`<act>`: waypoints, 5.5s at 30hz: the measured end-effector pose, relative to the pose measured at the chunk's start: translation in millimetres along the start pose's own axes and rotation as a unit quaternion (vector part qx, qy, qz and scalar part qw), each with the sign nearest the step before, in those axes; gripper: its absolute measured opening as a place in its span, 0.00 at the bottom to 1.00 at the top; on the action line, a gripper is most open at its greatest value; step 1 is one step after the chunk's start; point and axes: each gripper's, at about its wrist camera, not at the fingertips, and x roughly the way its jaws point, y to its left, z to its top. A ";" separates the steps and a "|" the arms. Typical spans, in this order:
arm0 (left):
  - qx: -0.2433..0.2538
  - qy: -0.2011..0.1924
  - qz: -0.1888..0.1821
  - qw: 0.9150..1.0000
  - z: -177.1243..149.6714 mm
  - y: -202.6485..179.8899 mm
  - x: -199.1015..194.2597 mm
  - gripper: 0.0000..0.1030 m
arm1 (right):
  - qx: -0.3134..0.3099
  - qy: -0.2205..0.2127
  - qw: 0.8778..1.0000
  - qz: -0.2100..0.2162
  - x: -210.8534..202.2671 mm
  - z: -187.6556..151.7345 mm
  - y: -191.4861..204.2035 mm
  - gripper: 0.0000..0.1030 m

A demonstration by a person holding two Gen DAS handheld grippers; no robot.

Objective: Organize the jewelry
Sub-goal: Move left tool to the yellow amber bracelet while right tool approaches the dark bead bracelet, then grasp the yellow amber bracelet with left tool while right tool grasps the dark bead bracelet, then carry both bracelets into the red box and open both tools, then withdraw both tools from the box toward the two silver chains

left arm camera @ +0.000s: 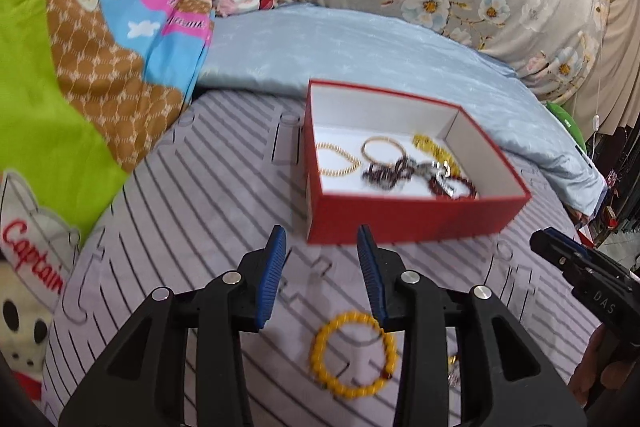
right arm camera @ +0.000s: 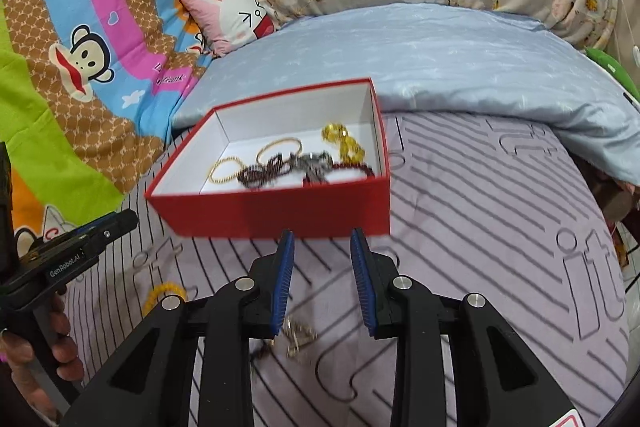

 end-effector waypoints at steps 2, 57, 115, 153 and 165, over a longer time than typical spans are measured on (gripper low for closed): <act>-0.004 0.012 0.000 1.000 -12.0 2.4 0.7 0.34 | 0.004 0.008 1.000 0.003 -2.6 -10.5 -1.2 0.28; -0.005 0.060 -0.022 0.998 -57.6 -1.6 15.7 0.07 | -0.005 0.073 0.997 0.037 31.6 -50.0 29.2 0.04; -0.007 0.004 -0.057 0.998 70.3 -27.4 53.5 0.23 | 0.020 0.026 0.997 0.063 76.7 66.5 25.4 0.18; 0.041 0.031 0.039 0.998 -27.7 -39.5 4.3 0.50 | 0.015 0.024 1.000 0.002 -15.4 -43.8 0.4 0.37; 0.034 0.055 0.030 0.997 -59.1 -42.0 4.0 0.53 | 0.027 0.045 0.999 -0.007 -14.9 -65.0 -10.7 0.37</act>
